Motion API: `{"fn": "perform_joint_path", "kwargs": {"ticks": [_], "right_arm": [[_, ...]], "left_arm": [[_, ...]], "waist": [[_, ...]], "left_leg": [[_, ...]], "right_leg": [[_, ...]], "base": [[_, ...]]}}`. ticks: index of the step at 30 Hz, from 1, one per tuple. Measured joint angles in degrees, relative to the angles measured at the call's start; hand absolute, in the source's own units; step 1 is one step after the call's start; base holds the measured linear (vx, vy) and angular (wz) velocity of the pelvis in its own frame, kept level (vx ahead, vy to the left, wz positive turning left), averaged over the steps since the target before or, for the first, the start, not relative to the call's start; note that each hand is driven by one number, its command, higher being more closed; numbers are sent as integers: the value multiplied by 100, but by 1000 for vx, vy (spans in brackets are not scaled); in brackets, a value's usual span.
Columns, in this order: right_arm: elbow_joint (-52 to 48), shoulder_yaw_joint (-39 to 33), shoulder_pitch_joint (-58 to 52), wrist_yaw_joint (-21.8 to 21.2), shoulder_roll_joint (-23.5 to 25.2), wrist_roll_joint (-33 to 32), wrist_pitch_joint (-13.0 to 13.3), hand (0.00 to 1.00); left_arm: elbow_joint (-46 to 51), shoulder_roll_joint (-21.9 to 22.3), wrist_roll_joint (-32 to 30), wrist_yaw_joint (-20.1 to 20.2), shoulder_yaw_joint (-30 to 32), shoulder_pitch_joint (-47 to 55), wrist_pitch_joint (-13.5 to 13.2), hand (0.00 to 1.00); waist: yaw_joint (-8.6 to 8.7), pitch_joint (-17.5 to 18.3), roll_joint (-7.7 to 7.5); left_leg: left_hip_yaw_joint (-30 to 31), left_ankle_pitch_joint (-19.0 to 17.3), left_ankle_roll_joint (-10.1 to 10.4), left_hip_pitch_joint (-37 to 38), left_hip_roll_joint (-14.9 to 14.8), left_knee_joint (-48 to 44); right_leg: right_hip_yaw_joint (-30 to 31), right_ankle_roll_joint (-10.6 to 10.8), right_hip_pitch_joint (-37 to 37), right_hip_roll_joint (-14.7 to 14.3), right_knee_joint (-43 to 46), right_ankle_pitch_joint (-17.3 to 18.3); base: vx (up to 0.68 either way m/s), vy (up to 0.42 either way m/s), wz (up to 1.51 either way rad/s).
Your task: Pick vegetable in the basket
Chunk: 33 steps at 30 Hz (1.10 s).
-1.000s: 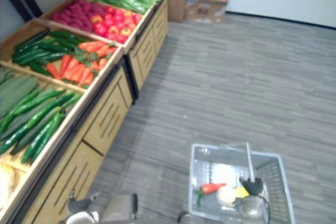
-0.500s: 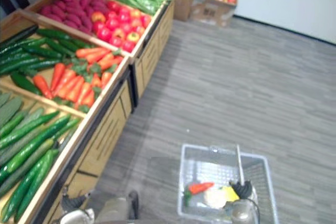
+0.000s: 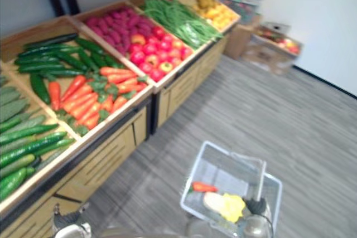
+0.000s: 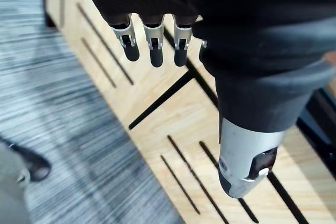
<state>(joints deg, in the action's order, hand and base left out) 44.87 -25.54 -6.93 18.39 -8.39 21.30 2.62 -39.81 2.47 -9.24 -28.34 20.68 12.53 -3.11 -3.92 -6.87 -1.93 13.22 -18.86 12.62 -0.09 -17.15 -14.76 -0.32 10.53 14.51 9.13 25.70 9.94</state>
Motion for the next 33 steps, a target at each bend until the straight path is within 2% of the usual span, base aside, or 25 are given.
{"fn": "perform_joint_path", "kwargs": {"ticks": [1, 2, 3, 4, 5, 6, 7, 8, 9, 10, 11, 12, 15, 17, 22, 24, 25, 27, 29, 31, 32, 33], "right_arm": [[-2, -87, -1, -1, -16, -23, -6, 100], [12, -144, -7, -2, -45, -128, -17, 100], [80, -147, 11, -2, -67, -142, -17, 100], [98, -143, 30, -3, -62, -143, -17, 100], [104, -139, 60, -6, -49, -142, -17, 100], [104, -137, 91, -6, -26, -142, -19, 100], [104, -137, 91, -2, -16, -150, -19, 100], [104, -139, 65, 1, 6, -154, -17, 100], [105, -142, 30, 12, 16, -160, -17, 100], [118, -146, -10, 20, 17, -162, -15, 100], [162, -157, -20, 31, 21, -164, -14, 100], [276, -159, 14, 37, 14, -164, -2, 100], [531, -162, 131, 30, -15, -162, 8, 100], [556, -215, 117, 25, -26, -162, 6, 100], [222, -265, -64, 94, 62, -164, 9, 100], [80, -263, -108, 120, 158, -164, 9, 100], [-5, -223, -106, 120, 251, -163, 19, 100], [-21, -203, -106, 122, 327, -163, 39, 100], [-24, -207, -113, 122, 400, -167, 35, 100], [-112, -211, -149, 123, 443, -172, 7, 100], [-187, -163, -128, 146, 455, -229, 8, 100], [-209, -160, -116, 169, 461, -311, 7, 100]], "left_arm": [[-88, 57, 0, 1, 1, -7, 3, 0], [-234, 121, 6, 0, 44, 7, 14, 0], [-387, 138, 18, -3, 140, 8, 35, 0], [-410, 146, 20, -5, 222, 13, 65, 0], [-431, 164, 154, -23, 362, 22, 71, 0], [-445, 164, 243, -37, 463, -14, 73, 0], [-461, 164, 299, -53, 467, -22, 72, 0], [-515, 163, 466, -63, 470, -22, 79, 0], [-514, 161, 466, -73, 488, -21, 83, 0], [-519, 159, 463, -77, 449, 10, 84, 0], [-537, 156, 460, -78, 423, 17, 83, 0], [-549, 156, 444, -77, 375, 30, 82, 0], [-532, 149, 439, -75, 226, 0, 74, 0], [-500, 147, 439, -68, 207, 7, 73, 0], [-87, 148, 401, -75, 144, -130, 54, 0], [-77, 115, 396, -78, 90, -228, 57, 0], [-38, 107, 393, -79, 28, -212, 58, 0], [-38, 94, 392, -83, -20, -208, 66, 0], [-3, 92, 393, -84, -112, -214, 75, 0], [125, 77, 395, -81, -281, -200, 80, 0], [142, 35, 395, -83, -355, -177, 79, 0], [148, -35, 394, -76, -417, -169, 79, 0]], "waist": [[6, 39, 52], [34, 25, 12], [33, 57, 71], [35, 62, 75], [42, 91, 102], [71, 103, 88], [102, 100, 66], [205, 84, 28], [235, 82, 22], [238, 84, 28], [246, 77, 41], [235, 73, 52], [232, 67, 95], [227, 46, 147], [224, -5, 228], [198, -24, 219], [172, -35, 137], [150, -48, 91], [139, -101, -81], [151, -136, -122], [113, -194, -198], [124, -181, -143]], "left_leg": [[60, 151, 62, -17, -29, 43], [142, 317, 153, 16, -127, 143], [185, 565, 235, 13, -274, 251], [172, 704, 247, -1, -337, 283], [171, 1027, 191, -160, -465, 258], [52, 1457, -40, -377, -505, 240], [-114, 1689, -230, -483, -522, 239], [-729, 2078, -582, -666, -595, 220], [-1367, 2109, -631, -736, -620, 33], [-2004, 2016, -547, -716, -610, -135], [-2646, 1903, -487, -639, -494, -119], [-2837, 1810, -388, -547, -295, 77], [-2753, 1783, -376, -321, 112, 684], [-2770, 1800, -400, -143, 189, 854], [-2957, 1770, -433, -95, 497, 1266], [-2981, 1753, -455, -134, 564, 1309], [-3015, 1718, -511, -168, 613, 1308], [-3052, 1666, -555, -163, 710, 1306], [-3125, 1555, -577, -161, 802, 1227], [-3152, 1460, -612, -77, 860, 1176], [-3140, 1403, -610, 35, 840, 1146], [-3105, 1377, -604, 138, 788, 1149]], "right_leg": [[39, 29, 159, 10, 495, 346], [-176, -67, 214, 28, 904, 725], [-391, -229, 226, -30, 1142, 934], [-463, -297, 219, -70, 1188, 996], [-639, -427, 216, -171, 1169, 1069], [-800, -495, 214, -200, 1089, 1103], [-900, -515, 187, -199, 1009, 1095], [-1143, -665, 51, -202, 751, 1001], [-1255, -765, -58, -198, 578, 930], [-1313, -823, -166, -205, 405, 853], [-1350, -884, -285, -242, 135, 710], [-1352, -910, -377, -301, -164, 538], [-1336, -911, -522, -416, -764, 149], [-1284, -852, -612, -419, -915, 15], [-1334, -572, -651, -168, -1231, -259], [-1355, -490, -640, -86, -1295, -310], [-1341, -436, -639, -30, -1393, -389], [-1322, -404, -635, 54, -1377, -360], [-1326, -367, -618, 229, -1271, -317], [-1331, -293, -576, 387, -863, -339], [-1296, -308, -229, 501, 71, -478], [-1210, -321, -118, 496, 491, -650]], "base": [[138, -422, 93], [145, -522, 98], [139, -530, 74], [73, -428, 54], [73, -393, 51], [66, -372, 57], [77, -347, 74], [67, -266, 69], [95, -286, 63], [86, -217, 37], [81, -212, 22], [50, -139, 11], [11, -28, -6], [-6, 68, -12], [-95, 167, 10], [-122, 140, 14], [-129, 131, 0], [-61, 92, -5], [4, 109, 5], [54, 100, 8], [49, 41, 8], [45, 50, 12]]}}
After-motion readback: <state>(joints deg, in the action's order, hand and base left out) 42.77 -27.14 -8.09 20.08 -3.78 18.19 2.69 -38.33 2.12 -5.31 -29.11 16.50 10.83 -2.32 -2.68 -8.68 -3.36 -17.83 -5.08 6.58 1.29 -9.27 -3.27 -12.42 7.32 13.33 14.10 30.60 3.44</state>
